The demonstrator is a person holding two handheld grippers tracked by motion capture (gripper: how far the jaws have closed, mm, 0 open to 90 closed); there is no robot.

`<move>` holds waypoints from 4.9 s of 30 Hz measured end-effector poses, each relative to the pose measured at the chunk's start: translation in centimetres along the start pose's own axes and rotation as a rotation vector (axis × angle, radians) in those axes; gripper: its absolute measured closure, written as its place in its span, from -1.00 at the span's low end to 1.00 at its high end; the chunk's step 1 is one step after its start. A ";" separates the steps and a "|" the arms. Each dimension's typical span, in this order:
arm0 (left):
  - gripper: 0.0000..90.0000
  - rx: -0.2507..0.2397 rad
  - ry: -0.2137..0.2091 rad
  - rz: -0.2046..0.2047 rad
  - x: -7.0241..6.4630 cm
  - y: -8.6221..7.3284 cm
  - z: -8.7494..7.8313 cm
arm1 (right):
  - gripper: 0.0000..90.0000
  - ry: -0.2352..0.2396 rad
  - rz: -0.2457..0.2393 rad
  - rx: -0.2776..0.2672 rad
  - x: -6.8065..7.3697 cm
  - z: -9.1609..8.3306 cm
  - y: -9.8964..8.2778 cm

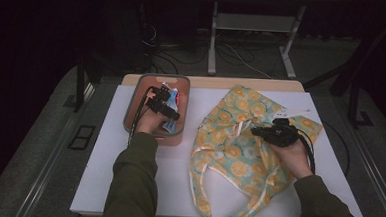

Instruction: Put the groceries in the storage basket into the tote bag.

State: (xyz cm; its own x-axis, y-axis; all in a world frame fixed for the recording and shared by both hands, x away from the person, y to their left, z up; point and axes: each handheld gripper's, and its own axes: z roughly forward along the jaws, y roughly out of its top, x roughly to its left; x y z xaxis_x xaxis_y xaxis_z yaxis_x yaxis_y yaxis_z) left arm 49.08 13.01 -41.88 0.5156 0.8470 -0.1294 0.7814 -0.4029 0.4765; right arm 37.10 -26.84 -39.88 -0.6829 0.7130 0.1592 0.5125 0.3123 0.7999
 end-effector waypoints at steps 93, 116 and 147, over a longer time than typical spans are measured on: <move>0.65 -0.186 -0.256 0.495 -22.2 -4.8 1.7 | 0.98 -0.017 -0.006 -0.001 0.0 0.1 0.0; 0.63 -0.245 -0.187 0.401 -23.4 1.0 5.4 | 0.98 -0.023 -0.006 -0.024 -0.2 -0.3 0.1; 0.53 -0.275 -0.141 0.399 -19.0 -5.7 -0.1 | 0.98 -0.024 -0.003 -0.025 -0.1 -0.5 0.0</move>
State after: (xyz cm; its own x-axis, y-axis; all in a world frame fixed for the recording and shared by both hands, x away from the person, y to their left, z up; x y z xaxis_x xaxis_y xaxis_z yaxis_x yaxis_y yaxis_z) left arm 34.77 -0.78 -42.07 0.8123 0.5832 0.0022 0.4023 -0.5631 0.7218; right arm 36.90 -27.25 -39.56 -0.6714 0.7271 0.1432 0.4974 0.2988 0.8144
